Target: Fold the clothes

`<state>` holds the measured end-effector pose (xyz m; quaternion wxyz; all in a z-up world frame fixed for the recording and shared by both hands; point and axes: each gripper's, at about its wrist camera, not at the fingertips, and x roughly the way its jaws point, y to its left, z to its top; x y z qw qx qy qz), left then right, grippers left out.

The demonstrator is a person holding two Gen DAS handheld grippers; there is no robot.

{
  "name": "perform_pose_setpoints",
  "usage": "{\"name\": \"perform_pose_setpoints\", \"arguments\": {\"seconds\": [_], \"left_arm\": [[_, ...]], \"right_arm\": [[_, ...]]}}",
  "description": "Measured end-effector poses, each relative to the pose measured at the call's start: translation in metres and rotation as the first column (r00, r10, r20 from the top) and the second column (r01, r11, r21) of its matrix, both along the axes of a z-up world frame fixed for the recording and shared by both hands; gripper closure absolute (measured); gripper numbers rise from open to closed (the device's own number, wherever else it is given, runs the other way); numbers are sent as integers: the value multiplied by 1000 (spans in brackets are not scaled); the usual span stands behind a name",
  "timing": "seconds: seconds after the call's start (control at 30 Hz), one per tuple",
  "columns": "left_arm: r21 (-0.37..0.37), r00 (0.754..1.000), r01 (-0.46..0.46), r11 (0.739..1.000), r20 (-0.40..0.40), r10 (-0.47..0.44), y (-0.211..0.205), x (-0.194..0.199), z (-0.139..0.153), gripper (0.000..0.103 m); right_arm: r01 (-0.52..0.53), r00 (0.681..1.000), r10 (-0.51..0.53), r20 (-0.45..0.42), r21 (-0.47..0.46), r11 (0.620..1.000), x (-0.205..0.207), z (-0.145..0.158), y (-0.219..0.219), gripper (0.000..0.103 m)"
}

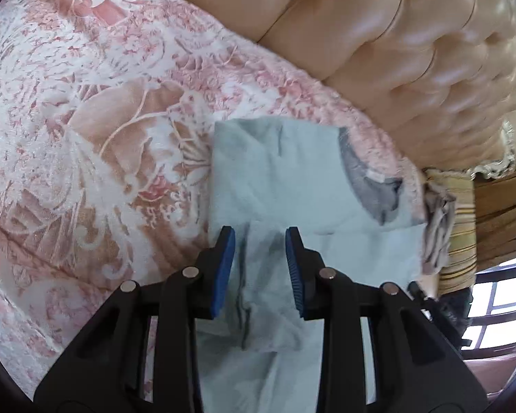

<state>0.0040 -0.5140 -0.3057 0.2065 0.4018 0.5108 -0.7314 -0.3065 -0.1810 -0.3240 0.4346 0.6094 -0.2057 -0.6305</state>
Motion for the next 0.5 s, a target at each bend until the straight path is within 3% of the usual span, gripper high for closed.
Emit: {"name": "perform_pose_setpoints", "arguments": {"seconds": [0.07, 0.1, 0.2, 0.3, 0.5], "left_arm": [[-24, 999, 45, 999, 15, -44, 4, -7, 3, 74], [-48, 997, 69, 996, 24, -68, 6, -11, 7, 97], [-135, 993, 118, 984, 45, -113, 11, -20, 25, 97], [-175, 998, 65, 982, -14, -68, 4, -15, 46, 97], [-140, 1000, 10, 990, 8, -9, -1, -6, 30, 96]], "right_arm": [[0, 1000, 0, 2, -1, 1000, 0, 0, 0, 90], [1, 1000, -1, 4, -3, 1000, 0, 0, 0, 90], [7, 1000, -7, 4, -4, 1000, -1, 0, 0, 90], [22, 1000, -22, 4, -7, 1000, 0, -1, 2, 92], [45, 999, -45, 8, -3, 999, -1, -2, 5, 93]]}}
